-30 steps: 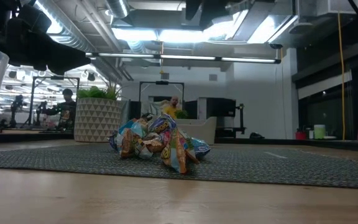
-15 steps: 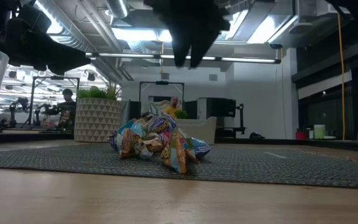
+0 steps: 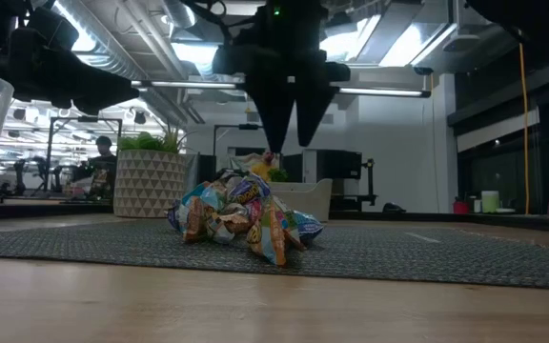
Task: Pick and place Granola Bars by type
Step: Put the blue granola bar into the white bin
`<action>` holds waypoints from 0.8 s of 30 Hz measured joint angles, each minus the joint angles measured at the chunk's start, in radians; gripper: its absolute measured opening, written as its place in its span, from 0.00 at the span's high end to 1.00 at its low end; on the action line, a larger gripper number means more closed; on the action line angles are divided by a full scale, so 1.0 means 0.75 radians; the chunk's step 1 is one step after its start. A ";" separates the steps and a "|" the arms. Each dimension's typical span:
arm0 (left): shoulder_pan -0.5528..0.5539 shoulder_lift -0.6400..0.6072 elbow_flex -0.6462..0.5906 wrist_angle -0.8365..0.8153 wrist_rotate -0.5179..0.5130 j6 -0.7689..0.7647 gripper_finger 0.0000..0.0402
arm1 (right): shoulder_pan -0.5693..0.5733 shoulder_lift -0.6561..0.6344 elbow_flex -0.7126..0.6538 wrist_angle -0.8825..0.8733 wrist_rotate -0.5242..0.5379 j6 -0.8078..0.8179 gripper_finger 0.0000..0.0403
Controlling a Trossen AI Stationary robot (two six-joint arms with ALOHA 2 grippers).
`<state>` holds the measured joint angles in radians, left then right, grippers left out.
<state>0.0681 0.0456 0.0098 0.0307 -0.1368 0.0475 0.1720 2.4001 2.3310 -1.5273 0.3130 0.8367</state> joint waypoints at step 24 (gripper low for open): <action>0.000 0.000 0.000 0.000 0.000 0.000 0.53 | -0.008 -0.011 -0.492 0.493 -0.263 0.061 0.27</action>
<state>0.0681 0.0457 0.0101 0.0307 -0.1368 0.0475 0.1659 2.3917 1.9617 -1.1574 0.1154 0.8822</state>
